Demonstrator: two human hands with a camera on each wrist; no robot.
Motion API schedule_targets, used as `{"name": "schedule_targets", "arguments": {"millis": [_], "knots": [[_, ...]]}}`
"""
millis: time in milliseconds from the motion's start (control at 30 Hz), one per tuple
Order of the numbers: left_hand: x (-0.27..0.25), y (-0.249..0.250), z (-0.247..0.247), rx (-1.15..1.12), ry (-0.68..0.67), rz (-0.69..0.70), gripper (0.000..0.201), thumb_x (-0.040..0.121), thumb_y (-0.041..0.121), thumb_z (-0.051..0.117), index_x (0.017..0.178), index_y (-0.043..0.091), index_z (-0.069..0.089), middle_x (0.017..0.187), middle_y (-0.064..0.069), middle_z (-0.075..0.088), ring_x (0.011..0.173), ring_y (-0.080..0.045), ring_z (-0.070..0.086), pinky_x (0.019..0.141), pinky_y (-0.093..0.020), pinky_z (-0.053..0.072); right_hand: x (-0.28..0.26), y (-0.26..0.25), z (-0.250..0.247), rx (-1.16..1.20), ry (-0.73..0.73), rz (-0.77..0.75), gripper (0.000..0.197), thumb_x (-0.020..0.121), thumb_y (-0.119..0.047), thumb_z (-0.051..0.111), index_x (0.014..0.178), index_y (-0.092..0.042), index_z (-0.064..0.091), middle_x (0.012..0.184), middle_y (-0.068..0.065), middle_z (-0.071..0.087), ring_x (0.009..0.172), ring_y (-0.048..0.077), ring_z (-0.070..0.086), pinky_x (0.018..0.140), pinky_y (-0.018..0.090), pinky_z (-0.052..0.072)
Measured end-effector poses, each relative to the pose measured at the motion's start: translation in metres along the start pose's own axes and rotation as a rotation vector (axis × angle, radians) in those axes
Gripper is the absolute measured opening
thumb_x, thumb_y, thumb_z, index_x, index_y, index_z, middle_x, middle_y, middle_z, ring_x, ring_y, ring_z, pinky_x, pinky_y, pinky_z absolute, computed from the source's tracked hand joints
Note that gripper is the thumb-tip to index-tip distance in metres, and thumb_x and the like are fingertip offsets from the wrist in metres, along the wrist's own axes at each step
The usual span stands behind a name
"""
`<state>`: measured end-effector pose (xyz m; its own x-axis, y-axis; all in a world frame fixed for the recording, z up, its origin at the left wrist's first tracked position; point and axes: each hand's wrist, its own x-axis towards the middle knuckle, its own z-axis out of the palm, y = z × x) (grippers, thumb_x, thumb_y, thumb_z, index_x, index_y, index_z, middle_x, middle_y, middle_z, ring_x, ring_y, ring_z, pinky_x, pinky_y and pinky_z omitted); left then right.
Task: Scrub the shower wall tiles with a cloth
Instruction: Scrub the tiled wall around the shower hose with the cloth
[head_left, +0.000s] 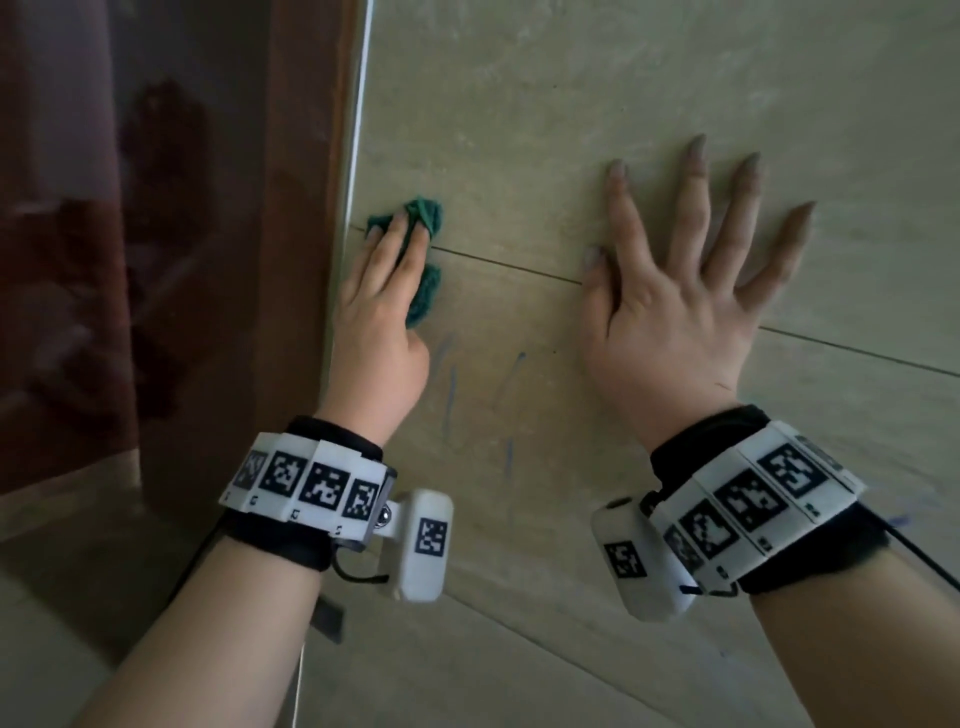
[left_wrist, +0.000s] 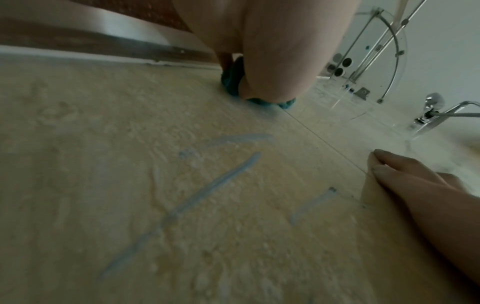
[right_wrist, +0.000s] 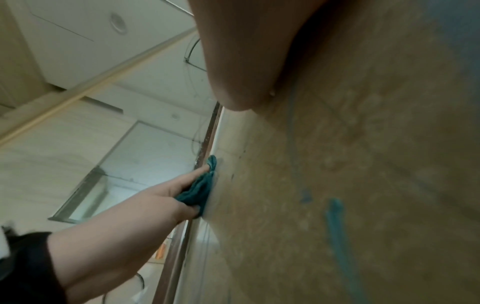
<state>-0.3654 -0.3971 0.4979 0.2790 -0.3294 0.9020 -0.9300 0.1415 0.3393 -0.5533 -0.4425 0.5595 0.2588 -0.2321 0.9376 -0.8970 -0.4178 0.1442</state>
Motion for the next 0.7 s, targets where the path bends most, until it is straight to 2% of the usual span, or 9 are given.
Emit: {"name": "schedule_targets", "arguments": {"millis": [67,133,233,300,367,433,567,633,700], "knots": [[-0.003,0.005,0.0,-0.039,-0.029,-0.027,0.082,0.078,-0.023,0.042,0.15,0.013,0.026,0.158,0.002,0.017,0.147,-0.021,0.011,0.11,-0.005,-0.002,-0.001,0.001,-0.004,0.001,-0.051,0.001,0.054,0.1,-0.043,0.023,0.152,-0.035,0.011,0.161,0.009,-0.002,0.145,0.035,-0.009,0.111,0.058,-0.013],[-0.006,0.013,0.001,-0.101,-0.038,-0.046,0.082,0.079,-0.023,0.042,0.15,0.015,0.026,0.155,0.008,0.014,0.147,-0.016,0.009,0.109,-0.004,-0.001,-0.002,0.005,-0.007,0.029,-0.078,-0.015,0.053,0.1,-0.043,0.022,0.152,-0.036,0.008,0.161,0.006,-0.007,0.145,0.032,-0.013,0.111,0.055,-0.017],[-0.015,0.037,0.013,-0.159,-0.047,0.009,0.083,0.077,-0.023,0.042,0.149,0.016,0.027,0.151,0.013,0.011,0.144,-0.011,0.006,0.115,-0.018,0.005,-0.006,0.019,-0.013,0.039,-0.048,-0.083,0.053,0.1,-0.045,0.026,0.151,-0.037,0.015,0.161,0.002,0.002,0.147,0.028,-0.006,0.114,0.046,-0.012],[-0.021,0.054,0.022,-0.15,-0.027,0.117,0.081,0.074,-0.019,0.041,0.147,0.013,0.032,0.152,0.01,0.016,0.145,-0.017,0.012,0.116,-0.027,0.011,-0.01,0.034,-0.018,0.02,-0.023,-0.124,0.052,0.1,-0.047,0.031,0.15,-0.037,0.023,0.16,-0.001,0.012,0.147,0.025,0.004,0.116,0.042,-0.005],[-0.027,0.072,0.027,-0.131,-0.03,0.202,0.075,0.075,-0.011,0.034,0.146,0.012,0.035,0.154,0.006,0.021,0.145,-0.021,0.016,0.116,-0.026,0.011,-0.018,0.053,-0.026,0.02,-0.012,-0.112,0.051,0.099,-0.047,0.036,0.149,-0.035,0.029,0.159,-0.002,0.02,0.146,0.025,0.011,0.115,0.041,-0.003],[-0.034,0.089,0.031,-0.128,-0.086,0.289,0.073,0.076,-0.001,0.025,0.146,0.013,0.038,0.156,0.002,0.026,0.146,-0.019,0.016,0.118,-0.025,0.012,-0.025,0.067,-0.034,0.016,-0.002,-0.068,0.052,0.098,-0.048,0.038,0.148,-0.036,0.031,0.158,-0.003,0.021,0.146,0.026,0.011,0.115,0.042,-0.003],[-0.044,0.108,0.035,-0.102,-0.217,0.43,0.07,0.079,0.004,0.02,0.145,0.015,0.041,0.155,0.002,0.032,0.146,-0.017,0.018,0.111,-0.046,0.032,-0.029,0.069,-0.033,-0.044,0.049,-0.045,0.051,0.097,-0.04,0.04,0.147,-0.032,0.034,0.157,0.001,0.025,0.145,0.031,0.017,0.116,0.054,0.006],[-0.043,0.099,0.033,-0.051,-0.221,0.469,0.069,0.08,0.001,0.022,0.144,0.017,0.042,0.154,0.004,0.033,0.145,-0.016,0.02,0.111,-0.043,0.033,-0.03,0.065,-0.032,-0.029,0.044,-0.027,0.052,0.097,-0.038,0.041,0.148,-0.032,0.033,0.158,0.002,0.023,0.145,0.032,0.015,0.115,0.056,0.004],[-0.04,0.084,0.029,-0.01,-0.17,0.413,0.07,0.08,-0.003,0.025,0.144,0.019,0.042,0.155,0.005,0.031,0.145,-0.017,0.022,0.111,-0.039,0.031,-0.03,0.062,-0.031,-0.019,0.014,-0.002,0.053,0.098,-0.038,0.038,0.15,-0.034,0.027,0.159,0.0,0.016,0.147,0.031,0.008,0.116,0.056,0.0]]}}
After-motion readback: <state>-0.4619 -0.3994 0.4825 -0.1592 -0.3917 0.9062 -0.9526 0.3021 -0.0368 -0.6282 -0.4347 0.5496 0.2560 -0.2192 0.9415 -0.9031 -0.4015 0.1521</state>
